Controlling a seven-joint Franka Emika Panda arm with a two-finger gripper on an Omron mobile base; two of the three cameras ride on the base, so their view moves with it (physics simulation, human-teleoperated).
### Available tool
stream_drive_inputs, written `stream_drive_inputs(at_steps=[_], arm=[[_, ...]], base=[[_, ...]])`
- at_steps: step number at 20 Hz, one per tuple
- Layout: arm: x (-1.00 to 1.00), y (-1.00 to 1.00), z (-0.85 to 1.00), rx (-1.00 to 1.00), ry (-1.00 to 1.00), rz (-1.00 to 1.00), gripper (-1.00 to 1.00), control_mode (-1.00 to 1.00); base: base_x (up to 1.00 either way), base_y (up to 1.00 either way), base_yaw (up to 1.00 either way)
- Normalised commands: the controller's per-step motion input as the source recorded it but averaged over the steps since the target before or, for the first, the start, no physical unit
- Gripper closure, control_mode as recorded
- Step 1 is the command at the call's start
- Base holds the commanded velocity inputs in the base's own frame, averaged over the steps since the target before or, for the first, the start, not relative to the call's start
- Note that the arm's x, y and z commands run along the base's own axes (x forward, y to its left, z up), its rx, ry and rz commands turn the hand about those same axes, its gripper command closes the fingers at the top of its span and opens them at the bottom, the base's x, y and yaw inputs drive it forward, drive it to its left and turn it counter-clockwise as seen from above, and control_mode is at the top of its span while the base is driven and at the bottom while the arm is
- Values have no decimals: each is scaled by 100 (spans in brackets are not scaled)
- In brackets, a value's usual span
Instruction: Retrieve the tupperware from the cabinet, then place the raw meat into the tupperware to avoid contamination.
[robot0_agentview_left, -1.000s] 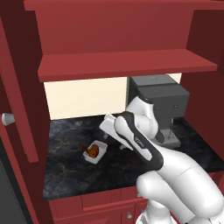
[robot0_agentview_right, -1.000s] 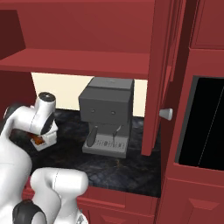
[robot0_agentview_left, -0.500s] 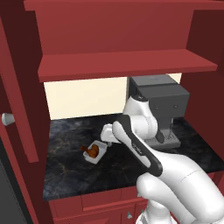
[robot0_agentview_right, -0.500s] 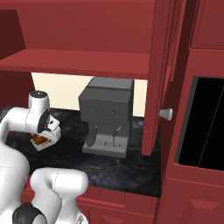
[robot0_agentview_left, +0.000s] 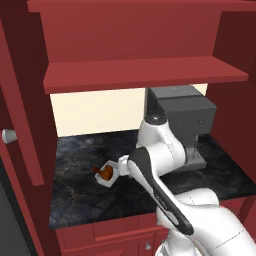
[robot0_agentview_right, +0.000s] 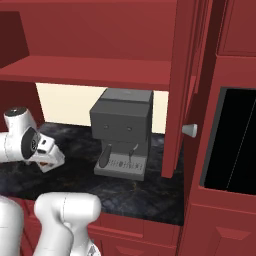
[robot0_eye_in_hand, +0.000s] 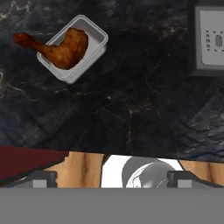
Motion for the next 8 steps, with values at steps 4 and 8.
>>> stream_drive_inputs(at_steps=[4,8], arm=[[-68,-6,23,-2,-24,0,-100,-100],[-61,-14,33,0,-18,0,-100,-100]], base=[[0,0,0],[0,0,0]])
